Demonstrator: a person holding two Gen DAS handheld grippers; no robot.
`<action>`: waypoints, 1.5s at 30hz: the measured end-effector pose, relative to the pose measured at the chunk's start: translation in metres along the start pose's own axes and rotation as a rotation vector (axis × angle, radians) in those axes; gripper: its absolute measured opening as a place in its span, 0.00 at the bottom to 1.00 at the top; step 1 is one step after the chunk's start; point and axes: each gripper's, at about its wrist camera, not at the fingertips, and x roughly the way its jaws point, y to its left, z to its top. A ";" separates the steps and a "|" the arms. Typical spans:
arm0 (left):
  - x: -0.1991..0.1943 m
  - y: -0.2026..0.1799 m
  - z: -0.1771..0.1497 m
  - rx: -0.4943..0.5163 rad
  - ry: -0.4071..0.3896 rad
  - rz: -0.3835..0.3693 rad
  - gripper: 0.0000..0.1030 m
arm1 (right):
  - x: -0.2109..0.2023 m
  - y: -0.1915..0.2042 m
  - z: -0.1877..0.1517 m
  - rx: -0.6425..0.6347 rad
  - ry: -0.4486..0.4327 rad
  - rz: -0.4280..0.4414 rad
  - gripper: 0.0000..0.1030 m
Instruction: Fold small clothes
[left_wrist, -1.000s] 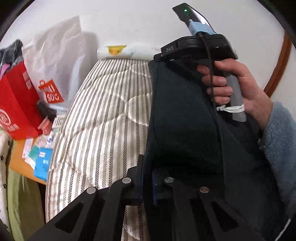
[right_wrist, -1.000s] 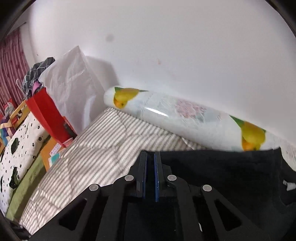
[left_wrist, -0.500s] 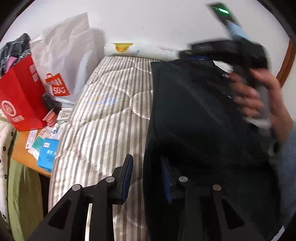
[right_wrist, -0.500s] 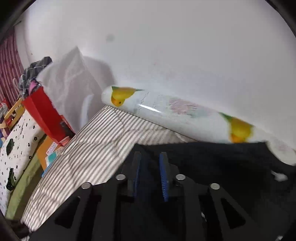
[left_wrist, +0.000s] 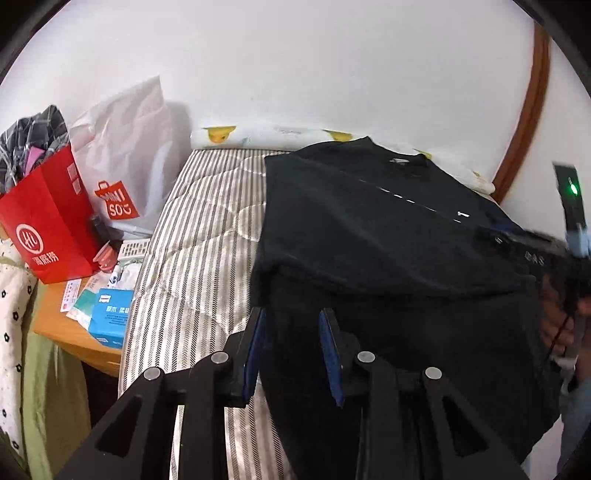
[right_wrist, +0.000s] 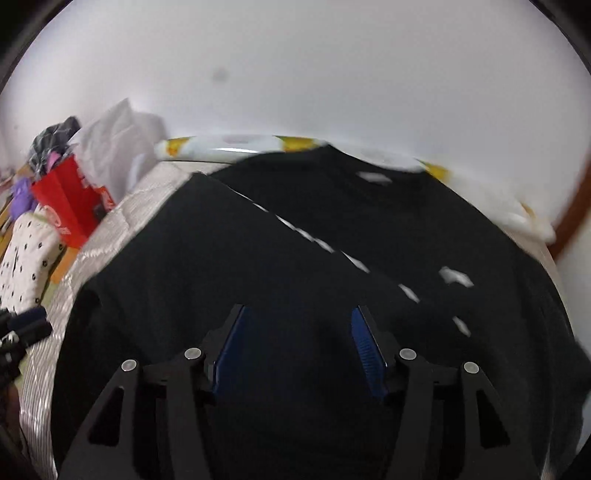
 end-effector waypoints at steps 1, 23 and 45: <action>-0.004 -0.004 0.000 0.009 -0.007 0.002 0.28 | -0.009 -0.010 -0.011 0.034 -0.012 -0.024 0.56; -0.048 -0.084 -0.004 -0.033 -0.025 -0.089 0.60 | -0.141 -0.260 -0.205 0.476 0.009 -0.495 0.62; -0.030 -0.149 0.009 -0.038 0.050 -0.001 0.60 | -0.062 -0.372 -0.201 0.439 0.081 -0.592 0.11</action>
